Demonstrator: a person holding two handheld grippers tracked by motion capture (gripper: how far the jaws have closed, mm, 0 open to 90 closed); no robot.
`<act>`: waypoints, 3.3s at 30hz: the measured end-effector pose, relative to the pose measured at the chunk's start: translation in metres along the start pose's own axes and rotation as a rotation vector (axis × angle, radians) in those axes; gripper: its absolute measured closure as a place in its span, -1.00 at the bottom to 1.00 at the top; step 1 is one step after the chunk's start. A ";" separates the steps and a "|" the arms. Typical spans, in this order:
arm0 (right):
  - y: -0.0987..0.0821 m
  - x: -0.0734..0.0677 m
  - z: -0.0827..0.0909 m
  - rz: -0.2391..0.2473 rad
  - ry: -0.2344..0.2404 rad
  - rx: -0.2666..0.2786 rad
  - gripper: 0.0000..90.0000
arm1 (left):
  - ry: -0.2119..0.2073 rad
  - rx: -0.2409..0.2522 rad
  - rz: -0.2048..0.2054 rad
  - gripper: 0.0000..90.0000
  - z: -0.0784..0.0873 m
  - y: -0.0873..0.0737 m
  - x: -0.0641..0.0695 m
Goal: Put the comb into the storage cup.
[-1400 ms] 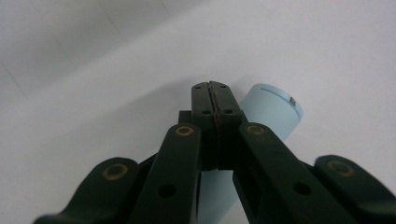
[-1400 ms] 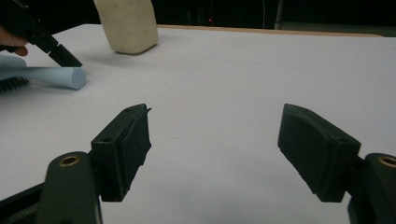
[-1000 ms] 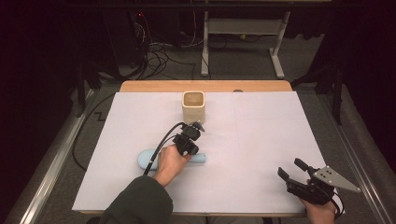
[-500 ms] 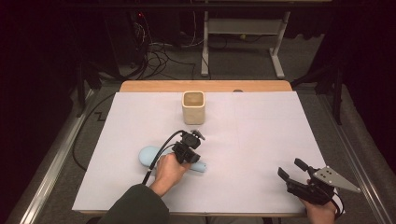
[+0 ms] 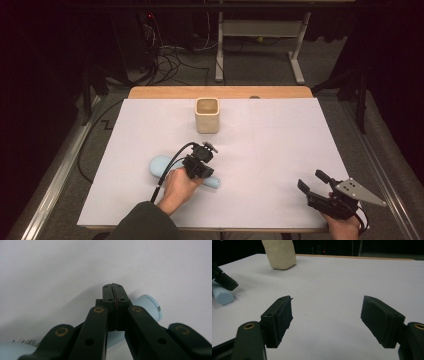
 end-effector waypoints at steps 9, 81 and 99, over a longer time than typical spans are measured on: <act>0.000 0.000 0.000 0.000 0.000 0.000 -0.43 | 0.002 0.006 -0.020 0.99 0.003 -0.009 0.002; -0.001 0.002 0.001 -0.017 -0.014 -0.002 -0.43 | 0.014 0.100 0.039 0.98 0.035 -0.076 -0.015; -0.001 0.002 0.001 -0.017 -0.007 0.006 -0.43 | 0.022 0.111 0.044 0.97 0.044 -0.083 -0.022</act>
Point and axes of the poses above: each handheld gripper's, and its own axes: z roughly backward along the jaws, y roughly out of its top, x roughly to its right, the point moved 3 cm from there along -z, roughly forward along the jaws, and after that the axes turned 12 degrees about z, right-handed, at the moved point
